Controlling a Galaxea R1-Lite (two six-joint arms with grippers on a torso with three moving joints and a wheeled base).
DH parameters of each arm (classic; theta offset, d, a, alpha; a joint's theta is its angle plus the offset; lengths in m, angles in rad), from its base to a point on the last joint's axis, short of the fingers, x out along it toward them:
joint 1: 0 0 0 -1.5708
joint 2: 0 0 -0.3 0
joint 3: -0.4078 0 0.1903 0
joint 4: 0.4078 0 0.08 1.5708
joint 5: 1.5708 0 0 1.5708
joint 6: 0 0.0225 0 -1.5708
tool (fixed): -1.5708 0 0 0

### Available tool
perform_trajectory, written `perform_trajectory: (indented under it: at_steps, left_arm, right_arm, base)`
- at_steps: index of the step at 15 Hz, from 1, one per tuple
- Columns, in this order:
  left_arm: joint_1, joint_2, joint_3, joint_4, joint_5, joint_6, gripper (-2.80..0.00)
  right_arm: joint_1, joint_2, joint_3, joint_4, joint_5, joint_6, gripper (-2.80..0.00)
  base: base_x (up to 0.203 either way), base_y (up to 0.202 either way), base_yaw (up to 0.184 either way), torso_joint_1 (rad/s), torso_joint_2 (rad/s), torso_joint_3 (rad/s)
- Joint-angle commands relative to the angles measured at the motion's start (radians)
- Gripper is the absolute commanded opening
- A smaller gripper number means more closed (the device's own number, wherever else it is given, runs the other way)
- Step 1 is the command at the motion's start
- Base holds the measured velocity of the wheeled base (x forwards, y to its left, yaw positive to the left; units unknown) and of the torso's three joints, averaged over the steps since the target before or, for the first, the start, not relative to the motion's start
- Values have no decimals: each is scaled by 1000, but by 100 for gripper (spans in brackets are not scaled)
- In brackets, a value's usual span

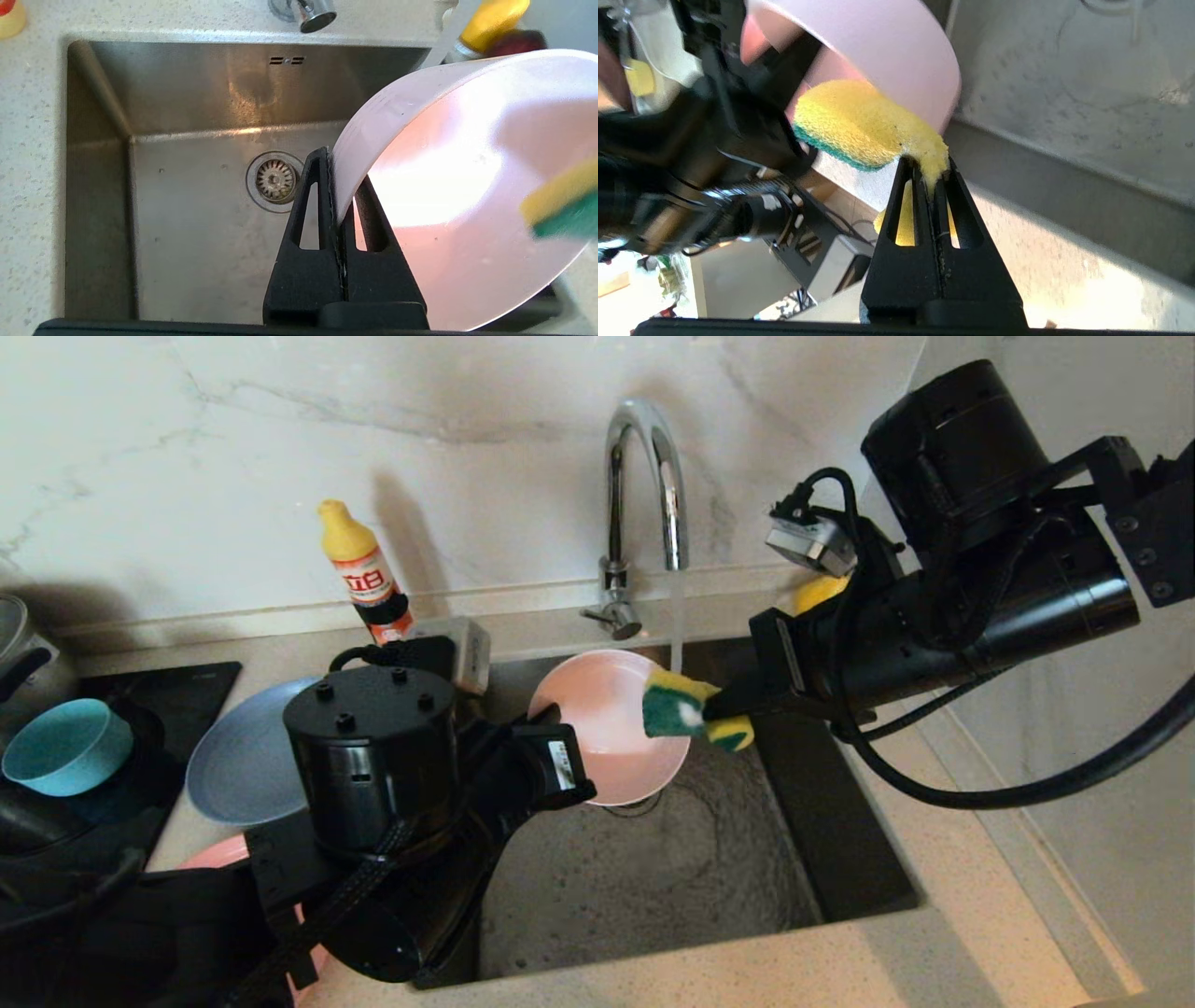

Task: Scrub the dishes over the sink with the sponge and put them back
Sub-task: Wipe the bowl, then rinse the bowl

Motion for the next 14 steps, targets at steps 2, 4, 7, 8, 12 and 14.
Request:
perform_trajectory:
  at_steps: [2, 4, 7, 8, 12, 14]
  left_arm:
    - [0, 8, -15, -2, 3, -3, -280]
    - [5, 21, -17, -3, 3, -3, -280]
    - [26, 36, -30, 0, 2, -3, -280]
    - [34, 44, -35, 0, 2, -3, -280]
    - [85, 82, -60, 14, 0, -5, -280]
    - [104, 112, -90, 91, -1, -34, -280]
  right_arm:
    - [7, -34, 70, -2, 4, 1, -280]
    - [7, -56, 77, 4, 5, 1, -280]
    - [7, -102, 120, -1, 5, -1, -280]
    - [7, -111, 137, -3, 5, -1, -280]
    - [0, -150, 159, -3, 5, 2, -280]
    - [-11, -174, 164, -4, 5, 2, -280]
  base:
    - [0, 0, 0, 0, 0, 0]
    - [0, 0, 0, 0, 0, 0]
    - [0, 0, 0, 0, 0, 0]
    - [0, 0, 0, 0, 0, 0]
    - [0, 0, 0, 0, 0, 0]
    - [0, 0, 0, 0, 0, 0]
